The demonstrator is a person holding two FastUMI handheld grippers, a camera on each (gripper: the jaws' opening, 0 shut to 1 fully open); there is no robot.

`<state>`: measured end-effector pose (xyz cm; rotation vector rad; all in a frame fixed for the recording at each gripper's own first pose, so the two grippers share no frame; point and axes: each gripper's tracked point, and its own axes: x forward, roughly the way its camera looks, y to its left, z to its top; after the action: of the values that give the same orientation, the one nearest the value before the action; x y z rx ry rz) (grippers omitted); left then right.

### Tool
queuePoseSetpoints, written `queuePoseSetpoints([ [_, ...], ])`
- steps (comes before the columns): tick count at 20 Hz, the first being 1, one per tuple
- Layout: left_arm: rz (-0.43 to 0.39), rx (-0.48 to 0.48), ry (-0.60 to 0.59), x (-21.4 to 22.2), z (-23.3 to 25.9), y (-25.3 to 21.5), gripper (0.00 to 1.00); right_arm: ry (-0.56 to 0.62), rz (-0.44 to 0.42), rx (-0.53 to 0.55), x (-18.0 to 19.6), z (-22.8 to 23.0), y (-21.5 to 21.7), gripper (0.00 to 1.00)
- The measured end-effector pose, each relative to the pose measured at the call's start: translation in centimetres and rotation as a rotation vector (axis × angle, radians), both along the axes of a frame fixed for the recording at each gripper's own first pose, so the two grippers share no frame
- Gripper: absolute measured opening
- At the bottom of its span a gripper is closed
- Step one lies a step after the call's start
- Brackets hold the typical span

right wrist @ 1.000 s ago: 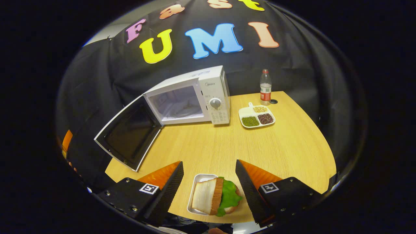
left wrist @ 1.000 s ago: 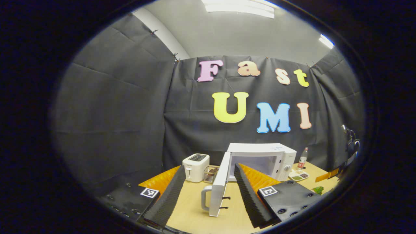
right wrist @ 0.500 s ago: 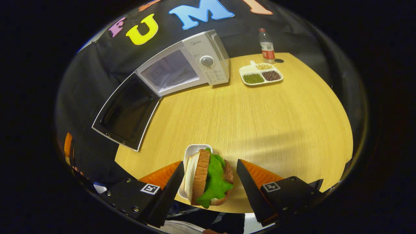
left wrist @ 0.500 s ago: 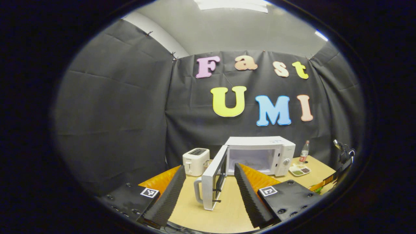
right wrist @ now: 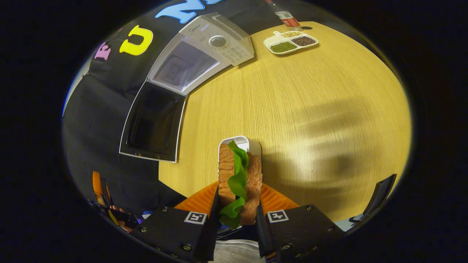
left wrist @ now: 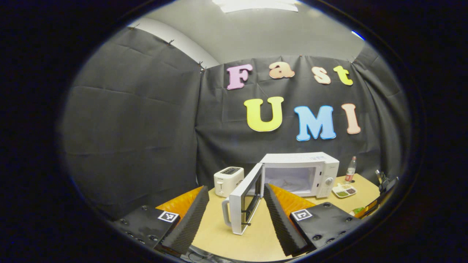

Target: Open the microwave oven with the left hand, put the food in, and close the microwave oven.

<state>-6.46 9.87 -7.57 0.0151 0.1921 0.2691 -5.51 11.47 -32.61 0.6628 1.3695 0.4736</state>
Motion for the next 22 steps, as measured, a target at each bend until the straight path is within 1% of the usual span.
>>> queuePoseSetpoints([
  [1, 0.006, -0.005, -0.005, 0.0, 0.3, -0.1, 0.98, -0.018, -0.02, -0.005, 0.6, 0.3, -0.2, 0.46],
  [2, 0.01, -0.006, -0.011, 0.2, 0.4, -0.2, 0.98, -0.031, -0.011, -0.001, 0.7, 0.8, -0.2, 0.33],
  [4, 0.008, -0.002, -0.023, 0.7, 0.8, -0.3, 0.98, -0.07, -0.007, 0.016, 1.3, 2.4, 0.2, 0.34],
  [7, -0.006, 0.017, -0.035, 2.0, 1.4, 0.0, 0.97, -0.148, 0.009, 0.004, 3.0, 4.3, 0.8, 0.33],
  [11, -0.032, -0.002, -0.048, 4.1, 0.8, 0.9, 0.97, -0.21, -0.008, 0.028, 5.5, 6.4, 4.0, 0.33],
  [14, -0.039, -0.022, -0.057, 6.2, 0.6, 3.0, 0.95, -0.276, -0.017, 0.01, 8.2, 7.1, 6.7, 0.33],
  [15, -0.041, -0.027, -0.062, 6.8, 0.7, 3.9, 0.98, -0.294, -0.021, 0.005, 9.2, 7.3, 7.6, 0.33],
  [19, -0.034, -0.021, -0.06, 8.6, 0.2, 8.0, 0.98, -0.359, -0.061, 0.009, 13.0, 8.3, 11.9, 0.33],
  [22, -0.022, -0.034, -0.056, 9.6, -0.1, 10.8, 0.98, -0.409, -0.091, 0.005, 15.6, 8.8, 14.8, 0.33],
])
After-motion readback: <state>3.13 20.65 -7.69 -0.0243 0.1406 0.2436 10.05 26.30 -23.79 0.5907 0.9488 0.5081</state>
